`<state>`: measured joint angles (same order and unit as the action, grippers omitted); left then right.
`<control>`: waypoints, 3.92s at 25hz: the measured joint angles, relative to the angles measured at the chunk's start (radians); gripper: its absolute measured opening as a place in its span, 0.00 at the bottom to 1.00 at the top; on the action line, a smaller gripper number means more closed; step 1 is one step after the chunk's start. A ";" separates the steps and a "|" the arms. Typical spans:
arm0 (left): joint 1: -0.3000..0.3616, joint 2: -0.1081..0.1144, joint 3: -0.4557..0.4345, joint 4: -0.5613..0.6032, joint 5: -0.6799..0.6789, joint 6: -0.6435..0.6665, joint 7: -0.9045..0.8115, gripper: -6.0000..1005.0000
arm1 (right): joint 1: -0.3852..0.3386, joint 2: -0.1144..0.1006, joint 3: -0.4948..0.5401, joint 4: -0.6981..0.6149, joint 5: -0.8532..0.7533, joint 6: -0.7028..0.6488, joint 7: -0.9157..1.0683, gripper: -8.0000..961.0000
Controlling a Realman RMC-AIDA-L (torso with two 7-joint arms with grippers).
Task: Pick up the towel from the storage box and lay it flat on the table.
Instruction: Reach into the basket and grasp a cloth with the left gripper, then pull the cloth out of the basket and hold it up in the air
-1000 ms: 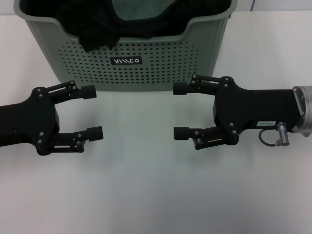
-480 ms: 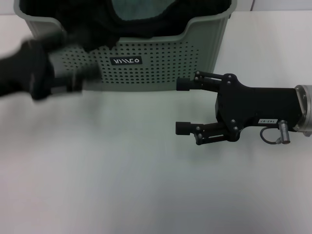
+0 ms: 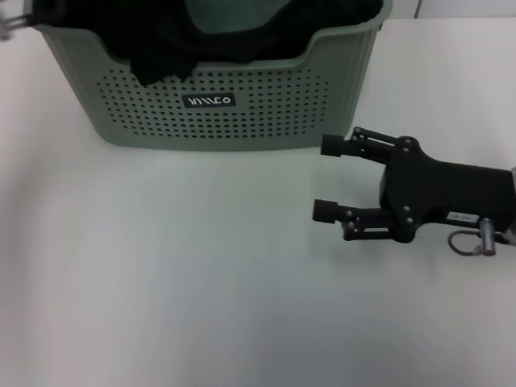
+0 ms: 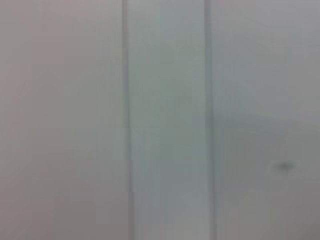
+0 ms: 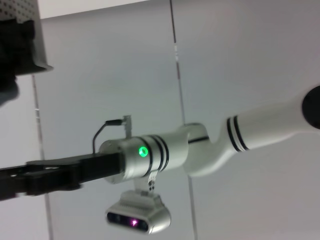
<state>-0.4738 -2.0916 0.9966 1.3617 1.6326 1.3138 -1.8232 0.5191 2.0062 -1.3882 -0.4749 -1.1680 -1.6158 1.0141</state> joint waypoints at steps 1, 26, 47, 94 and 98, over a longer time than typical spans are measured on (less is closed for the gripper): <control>-0.012 -0.001 0.052 0.013 0.041 -0.076 -0.018 0.72 | -0.009 0.000 0.006 0.004 0.000 0.000 -0.001 0.91; -0.076 -0.005 0.279 -0.087 0.424 -0.603 -0.187 0.59 | -0.063 0.006 0.040 0.010 0.005 -0.002 -0.002 0.91; -0.056 -0.005 0.280 -0.063 0.393 -0.606 -0.166 0.02 | -0.082 0.008 0.051 0.011 0.014 -0.011 -0.003 0.91; 0.078 -0.002 -0.173 0.195 -0.285 0.411 -0.038 0.02 | 0.048 0.022 0.259 0.095 0.097 -0.495 -0.142 0.78; 0.082 -0.002 -0.138 0.196 -0.271 0.368 -0.031 0.02 | 0.019 0.021 -0.009 0.104 0.322 -0.438 -0.284 0.78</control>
<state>-0.3914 -2.0937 0.8588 1.5576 1.3620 1.6823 -1.8538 0.5376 2.0276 -1.3977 -0.3708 -0.8460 -2.0541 0.7304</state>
